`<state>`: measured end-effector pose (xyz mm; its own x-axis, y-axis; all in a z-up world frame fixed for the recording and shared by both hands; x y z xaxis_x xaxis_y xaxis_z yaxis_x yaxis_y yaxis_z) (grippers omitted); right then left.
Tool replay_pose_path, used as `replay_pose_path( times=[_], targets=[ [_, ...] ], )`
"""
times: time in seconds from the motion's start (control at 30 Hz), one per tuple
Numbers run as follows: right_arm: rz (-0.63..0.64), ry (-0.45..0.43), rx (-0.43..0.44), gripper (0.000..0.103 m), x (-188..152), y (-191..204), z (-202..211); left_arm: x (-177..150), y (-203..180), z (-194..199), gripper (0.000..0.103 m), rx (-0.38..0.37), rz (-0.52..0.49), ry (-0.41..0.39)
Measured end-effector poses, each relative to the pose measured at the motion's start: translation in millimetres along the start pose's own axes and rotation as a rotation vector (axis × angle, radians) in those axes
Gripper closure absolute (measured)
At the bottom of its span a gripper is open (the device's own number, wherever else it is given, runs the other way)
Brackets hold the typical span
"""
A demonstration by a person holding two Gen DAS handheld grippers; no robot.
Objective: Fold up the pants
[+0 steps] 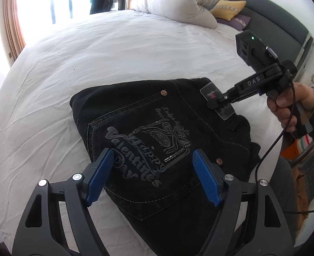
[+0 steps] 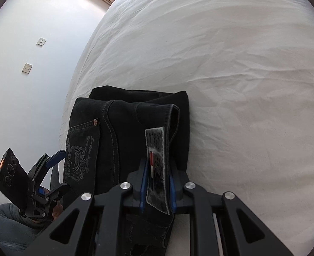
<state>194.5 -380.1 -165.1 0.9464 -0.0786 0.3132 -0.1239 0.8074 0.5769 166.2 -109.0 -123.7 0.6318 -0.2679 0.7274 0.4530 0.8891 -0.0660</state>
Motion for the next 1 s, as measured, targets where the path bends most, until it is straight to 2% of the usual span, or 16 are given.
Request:
replay_pose_path(
  times=[0.2,0.43,0.5,0.6,0.63,0.7,0.8,0.87,0.93,1.0],
  targets=[
    [-0.042,0.004,0.096,0.079,-9,7,-2,-7,15,-5,0.027,0.043,0.012,0.007],
    [-0.082,0.007,0.113,0.074,-12,4,-8,-15,18,-15,0.024,0.083,-0.022,0.034],
    [-0.087,-0.004,0.102,0.068,-12,5,-3,-12,23,-9,0.024,0.072,0.013,0.023],
    [-0.095,-0.05,0.067,0.054,-13,5,14,-1,30,9,0.024,0.062,0.058,-0.052],
    [-0.098,-0.075,0.035,0.046,-15,5,23,2,32,12,0.024,0.052,0.062,-0.069],
    [-0.107,-0.114,0.009,0.042,-21,6,37,5,34,11,0.024,0.042,0.07,-0.071],
    [-0.094,-0.157,0.066,0.042,-30,24,47,4,36,2,0.024,0.023,0.093,-0.053],
    [-0.077,-0.173,0.157,0.042,-37,40,46,3,35,-4,0.024,0.015,0.098,-0.042],
    [-0.071,-0.16,0.251,0.042,-44,54,36,2,33,-9,0.024,0.022,0.081,-0.044],
    [-0.082,-0.12,0.272,0.042,-51,54,15,-5,31,-16,0.024,0.029,0.063,-0.025]
  ],
)
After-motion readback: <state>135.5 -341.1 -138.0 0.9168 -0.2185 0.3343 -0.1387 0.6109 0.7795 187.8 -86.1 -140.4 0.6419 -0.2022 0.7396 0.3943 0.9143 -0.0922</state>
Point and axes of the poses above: each gripper's, at about its wrist camera, not at the fingertips, and z roughly against the way its jaws point, y to its left, x to its top, the point moved 1 cm from there along -z, roughly the way its jaws point, and after that the axes turned 8 degrees about -y, right-handed, at the moved point
